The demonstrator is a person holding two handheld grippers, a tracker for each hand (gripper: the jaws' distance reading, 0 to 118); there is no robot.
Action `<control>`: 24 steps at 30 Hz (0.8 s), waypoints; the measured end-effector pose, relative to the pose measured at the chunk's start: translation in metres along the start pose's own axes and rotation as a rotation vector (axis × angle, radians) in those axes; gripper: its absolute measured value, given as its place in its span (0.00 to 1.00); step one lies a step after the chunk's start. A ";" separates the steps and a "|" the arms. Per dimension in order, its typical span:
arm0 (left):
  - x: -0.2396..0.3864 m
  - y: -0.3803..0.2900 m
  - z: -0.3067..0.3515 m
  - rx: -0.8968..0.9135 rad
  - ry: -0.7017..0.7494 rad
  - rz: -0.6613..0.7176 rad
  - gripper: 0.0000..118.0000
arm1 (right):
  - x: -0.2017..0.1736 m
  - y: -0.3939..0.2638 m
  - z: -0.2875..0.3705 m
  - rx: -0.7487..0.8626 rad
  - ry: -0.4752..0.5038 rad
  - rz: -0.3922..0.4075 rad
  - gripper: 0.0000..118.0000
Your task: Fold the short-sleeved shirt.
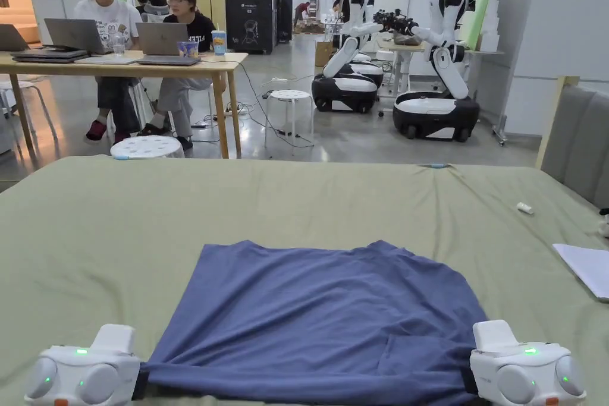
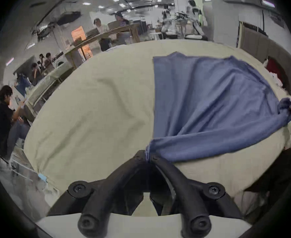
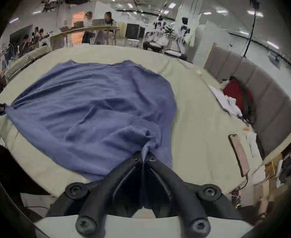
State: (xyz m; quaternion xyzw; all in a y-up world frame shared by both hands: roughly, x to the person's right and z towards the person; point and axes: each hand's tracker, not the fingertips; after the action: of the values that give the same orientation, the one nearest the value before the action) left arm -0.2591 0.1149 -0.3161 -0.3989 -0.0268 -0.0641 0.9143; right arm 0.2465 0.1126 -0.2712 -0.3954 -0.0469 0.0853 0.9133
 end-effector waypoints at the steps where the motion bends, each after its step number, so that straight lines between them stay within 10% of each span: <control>1: 0.004 0.008 0.010 0.026 0.013 -0.004 0.25 | -0.003 0.007 0.008 0.022 -0.009 -0.002 0.42; 3: 0.021 0.024 0.028 0.108 0.095 -0.100 0.84 | -0.014 0.022 0.027 0.089 -0.007 -0.004 0.97; 5: 0.046 0.037 0.047 0.183 0.076 -0.168 1.00 | -0.028 0.037 0.044 0.172 0.042 -0.011 1.00; 8: 0.081 0.052 0.063 0.208 -0.020 -0.171 0.80 | -0.053 0.051 0.071 0.254 0.081 -0.040 0.93; 11: 0.098 0.058 0.065 0.208 -0.135 -0.151 0.06 | -0.066 0.054 0.083 0.295 0.134 -0.032 0.01; 24: -0.023 0.033 0.027 -0.004 -0.052 0.090 0.01 | -0.061 0.037 0.076 0.205 0.145 -0.001 0.00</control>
State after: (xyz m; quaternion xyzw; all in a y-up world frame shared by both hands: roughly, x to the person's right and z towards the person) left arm -0.2771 0.1588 -0.3240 -0.4030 -0.0324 -0.0124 0.9145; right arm 0.1706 0.1804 -0.2473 -0.3053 0.0281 0.0603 0.9499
